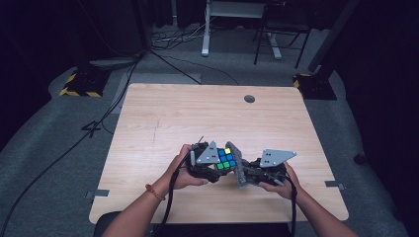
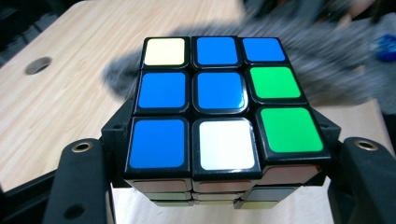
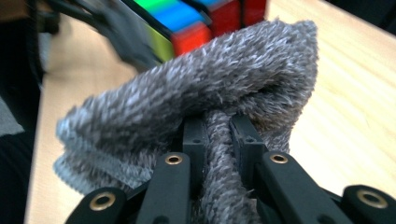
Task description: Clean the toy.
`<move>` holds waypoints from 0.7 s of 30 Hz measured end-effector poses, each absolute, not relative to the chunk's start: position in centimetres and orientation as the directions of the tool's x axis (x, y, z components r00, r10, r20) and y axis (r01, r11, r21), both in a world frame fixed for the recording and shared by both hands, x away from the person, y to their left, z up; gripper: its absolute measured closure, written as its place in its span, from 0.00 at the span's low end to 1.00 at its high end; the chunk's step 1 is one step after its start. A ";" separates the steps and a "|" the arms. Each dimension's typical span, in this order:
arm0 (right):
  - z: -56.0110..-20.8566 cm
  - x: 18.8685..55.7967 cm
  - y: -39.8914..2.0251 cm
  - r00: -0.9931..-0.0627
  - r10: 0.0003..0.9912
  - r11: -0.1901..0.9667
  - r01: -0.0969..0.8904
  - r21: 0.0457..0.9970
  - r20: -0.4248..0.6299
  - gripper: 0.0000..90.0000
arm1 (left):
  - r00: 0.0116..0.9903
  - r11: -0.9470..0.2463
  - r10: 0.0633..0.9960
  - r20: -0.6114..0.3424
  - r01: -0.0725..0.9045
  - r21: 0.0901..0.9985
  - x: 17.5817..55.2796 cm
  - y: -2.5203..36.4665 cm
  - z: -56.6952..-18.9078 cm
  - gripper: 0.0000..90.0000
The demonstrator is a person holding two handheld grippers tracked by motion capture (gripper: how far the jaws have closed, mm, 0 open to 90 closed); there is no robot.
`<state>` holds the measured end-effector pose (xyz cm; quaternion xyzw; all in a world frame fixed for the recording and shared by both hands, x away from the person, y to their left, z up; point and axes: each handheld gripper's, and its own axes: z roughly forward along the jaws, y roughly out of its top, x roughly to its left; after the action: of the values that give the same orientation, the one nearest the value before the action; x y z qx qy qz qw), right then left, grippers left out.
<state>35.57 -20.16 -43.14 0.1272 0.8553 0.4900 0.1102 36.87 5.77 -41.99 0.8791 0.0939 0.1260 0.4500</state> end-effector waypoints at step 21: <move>-40.9 34.1 -19.2 -0.935 0.328 0.440 0.023 0.898 -0.137 0.88 | 0.965 -0.686 0.202 0.167 0.017 0.727 36.0 2.1 -43.8 0.37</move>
<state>34.09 -19.23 -40.92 0.1048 0.8358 0.5185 0.1472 36.01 2.05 -43.80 0.9106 0.0601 0.1178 0.3917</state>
